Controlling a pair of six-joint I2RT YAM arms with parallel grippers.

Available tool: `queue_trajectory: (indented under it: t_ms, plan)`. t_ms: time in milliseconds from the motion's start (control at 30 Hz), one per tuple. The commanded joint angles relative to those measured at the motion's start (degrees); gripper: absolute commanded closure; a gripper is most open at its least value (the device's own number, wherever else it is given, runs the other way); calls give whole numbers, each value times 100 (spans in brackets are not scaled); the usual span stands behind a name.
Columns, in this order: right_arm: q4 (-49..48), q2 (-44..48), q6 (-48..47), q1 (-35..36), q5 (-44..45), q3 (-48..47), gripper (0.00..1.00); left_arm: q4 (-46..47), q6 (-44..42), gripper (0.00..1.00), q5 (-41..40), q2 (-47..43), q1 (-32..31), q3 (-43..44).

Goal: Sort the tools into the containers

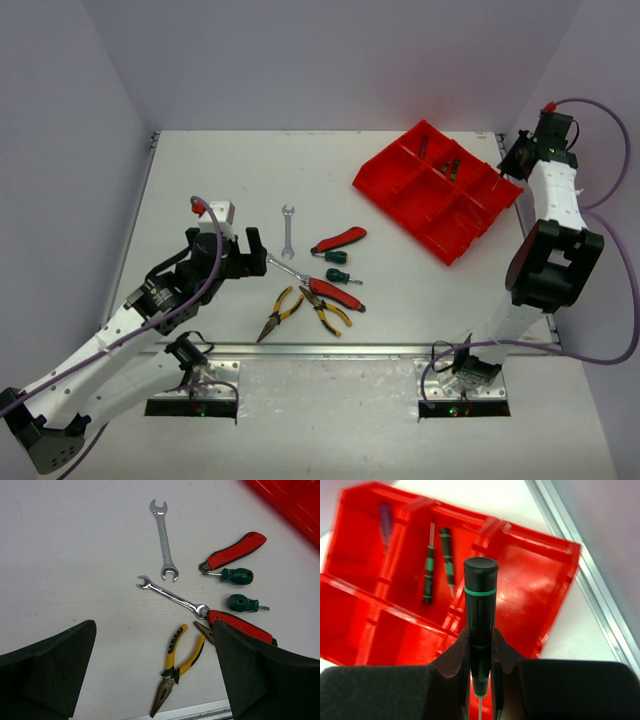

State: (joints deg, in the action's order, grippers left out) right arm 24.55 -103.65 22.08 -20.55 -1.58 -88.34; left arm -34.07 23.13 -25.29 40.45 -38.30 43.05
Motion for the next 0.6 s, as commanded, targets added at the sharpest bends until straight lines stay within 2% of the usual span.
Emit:
queue_trajectory:
  t_ms: [0,267,333,433,567]
  plan:
    - [-702,-223,233,124,-437,-550,100,244,-29,0,-51,-12,-10,-40]
    - [-1202,-1034,214,358,-167,-1303,100,202,-19,0,-108,162,-10,-4]
    - [-1670,-1154,3,521,-263,-1297,100,190,-10,0,-120,189,-8,8]
    - [-1441,-1494,-106,686,-113,-1793,100,190,1,0,-157,163,-8,2]
    - [-1766,-1967,-314,863,-61,-2195,100,177,8,0,-179,148,-6,-2]
